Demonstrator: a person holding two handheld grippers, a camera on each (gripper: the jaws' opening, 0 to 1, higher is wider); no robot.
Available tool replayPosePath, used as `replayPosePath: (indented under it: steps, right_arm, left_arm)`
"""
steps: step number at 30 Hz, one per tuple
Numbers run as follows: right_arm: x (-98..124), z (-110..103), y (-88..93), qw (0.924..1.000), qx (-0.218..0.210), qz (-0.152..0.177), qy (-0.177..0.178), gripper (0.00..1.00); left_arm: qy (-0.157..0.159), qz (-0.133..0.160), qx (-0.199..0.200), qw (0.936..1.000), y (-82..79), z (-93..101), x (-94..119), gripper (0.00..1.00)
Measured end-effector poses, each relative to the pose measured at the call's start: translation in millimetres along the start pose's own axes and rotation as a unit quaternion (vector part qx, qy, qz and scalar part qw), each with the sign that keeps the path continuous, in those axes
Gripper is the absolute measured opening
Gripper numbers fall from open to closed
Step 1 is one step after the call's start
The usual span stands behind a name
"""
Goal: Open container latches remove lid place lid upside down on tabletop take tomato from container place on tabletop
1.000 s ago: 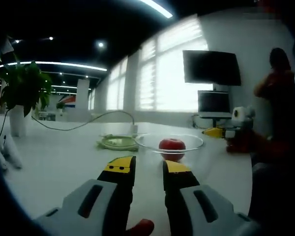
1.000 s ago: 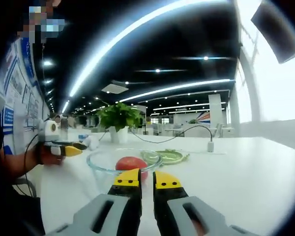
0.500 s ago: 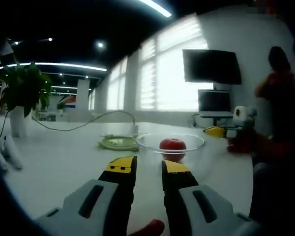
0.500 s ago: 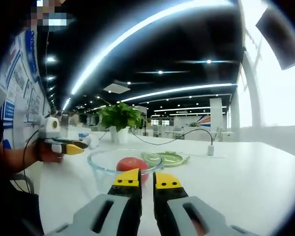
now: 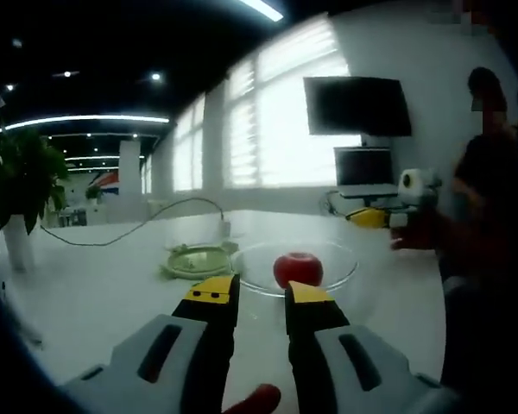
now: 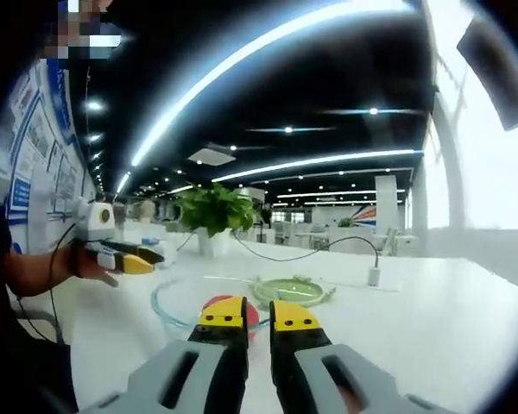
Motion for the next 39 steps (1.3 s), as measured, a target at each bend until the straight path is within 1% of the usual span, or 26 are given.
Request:
replayPosePath:
  steps: [1, 3, 5, 6, 10, 11, 12, 14, 17, 18, 19, 21, 22, 23, 24, 26, 27, 29, 30, 31, 32, 33, 35, 37, 38, 39]
  right_arm:
    - [-4, 1, -2.8, 0.9996, 0.015, -0.022, -0.007, 0.05]
    - [-10, 0, -9.6, 0.9986, 0.030, -0.033, -0.029, 0.05]
    - [-17, -2, -17.3, 0.9962, 0.041, -0.043, -0.063, 0.06]
    - [-20, -2, -21.0, 0.9946, 0.044, -0.057, -0.075, 0.06]
    - [-36, 0, -31.7, 0.9878, 0.063, -0.110, -0.090, 0.07]
    - [-41, 0, -33.3, 0.9849, 0.070, -0.119, -0.104, 0.08]
    - [-44, -1, -34.1, 0.9835, 0.069, -0.124, -0.112, 0.08]
    - [-50, -4, -33.6, 0.9769, 0.074, -0.147, -0.136, 0.10]
    - [-57, -6, -34.4, 0.9653, 0.116, -0.171, -0.160, 0.12]
    - [-58, -7, -34.6, 0.9621, 0.129, -0.175, -0.165, 0.13]
    - [-61, -8, -35.0, 0.9591, 0.139, -0.179, -0.170, 0.13]
    - [-64, -9, -35.0, 0.9549, 0.136, -0.184, -0.190, 0.14]
    - [-66, -9, -35.5, 0.9525, 0.133, -0.192, -0.196, 0.15]
    - [-69, -9, -36.5, 0.9494, 0.132, -0.200, -0.203, 0.17]
    - [-73, -8, -38.2, 0.9437, 0.138, -0.208, -0.217, 0.17]
    - [-82, -6, -40.7, 0.9384, 0.143, -0.220, -0.225, 0.18]
    - [-86, -5, -40.8, 0.9322, 0.143, -0.235, -0.235, 0.18]
    - [-95, -3, -39.7, 0.9203, 0.123, -0.262, -0.263, 0.21]
    - [-99, -2, -39.5, 0.9178, 0.117, -0.270, -0.267, 0.23]
    - [-105, -2, -38.3, 0.9091, 0.119, -0.286, -0.279, 0.25]
    - [-108, -2, -37.6, 0.9035, 0.123, -0.293, -0.287, 0.28]
    - [-112, -2, -35.0, 0.8909, 0.131, -0.317, -0.298, 0.30]
    - [-119, -1, -30.9, 0.8723, 0.158, -0.346, -0.308, 0.32]
    - [-125, -1, -23.7, 0.8496, 0.186, -0.372, -0.324, 0.37]
    - [-128, -3, -20.1, 0.8476, 0.183, -0.373, -0.331, 0.40]
    - [-131, -5, -16.3, 0.8397, 0.178, -0.390, -0.334, 0.41]
  left_arm:
    - [0.007, -0.004, -0.004, 1.0000, -1.5, 0.4, -3, 0.22]
    - [0.025, -0.023, -0.009, 0.9994, -3.8, 1.8, -12, 0.22]
    - [0.047, -0.047, -0.025, 0.9975, -5.7, 4.1, -19, 0.22]
    - [0.060, -0.055, -0.036, 0.9961, -7.6, 5.4, -23, 0.23]
    - [0.095, -0.071, -0.043, 0.9920, -15.3, 7.8, -41, 0.27]
    - [0.098, -0.081, -0.047, 0.9907, -17.4, 7.6, -47, 0.28]
    - [0.104, -0.092, -0.065, 0.9882, -18.2, 7.5, -51, 0.29]
    - [0.111, -0.106, -0.086, 0.9844, -19.4, 8.2, -59, 0.29]
    - [0.124, -0.143, -0.102, 0.9766, -17.2, 8.4, -68, 0.29]
    - [0.128, -0.140, -0.087, 0.9780, -18.8, 8.8, -71, 0.29]
    - [0.133, -0.144, -0.082, 0.9770, -19.2, 8.9, -73, 0.30]
    - [0.155, -0.158, -0.075, 0.9723, -18.5, 10.8, -77, 0.30]
    - [0.156, -0.159, -0.075, 0.9718, -19.2, 10.6, -79, 0.31]
    - [0.160, -0.164, -0.077, 0.9703, -19.6, 10.7, -82, 0.31]
    - [0.166, -0.173, -0.085, 0.9671, -20.4, 10.7, -85, 0.32]
    - [0.177, -0.189, -0.086, 0.9622, -20.9, 10.7, -90, 0.33]
    - [0.184, -0.197, -0.079, 0.9598, -20.6, 11.4, -93, 0.33]
    - [0.192, -0.214, -0.071, 0.9552, -19.4, 12.4, -98, 0.33]
    - [0.193, -0.225, -0.072, 0.9524, -18.6, 12.7, -101, 0.33]
    - [0.192, -0.236, -0.072, 0.9498, -17.5, 13.0, -106, 0.33]
    - [0.193, -0.241, -0.074, 0.9482, -17.1, 13.0, -108, 0.33]
    - [0.197, -0.252, -0.082, 0.9440, -15.5, 13.6, -111, 0.33]
    - [0.200, -0.266, -0.089, 0.9388, -13.9, 13.7, -115, 0.34]
    - [0.214, -0.281, -0.086, 0.9316, -13.4, 14.3, -118, 0.38]
    - [0.222, -0.285, -0.085, 0.9286, -13.5, 15.1, -119, 0.42]
    - [0.232, -0.286, -0.095, 0.9250, -14.1, 15.1, -121, 0.44]
Point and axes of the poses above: the point that each gripper's makers call its tool centre point, and the gripper's own axes: x roughly backward along the fingers, z roughly to its right, y roughly out of its underside, the point moved 10 cm from there along x, roughly backward along the fingers, and after that the axes turned 4 degrees about -y, right-handed, at the moved point
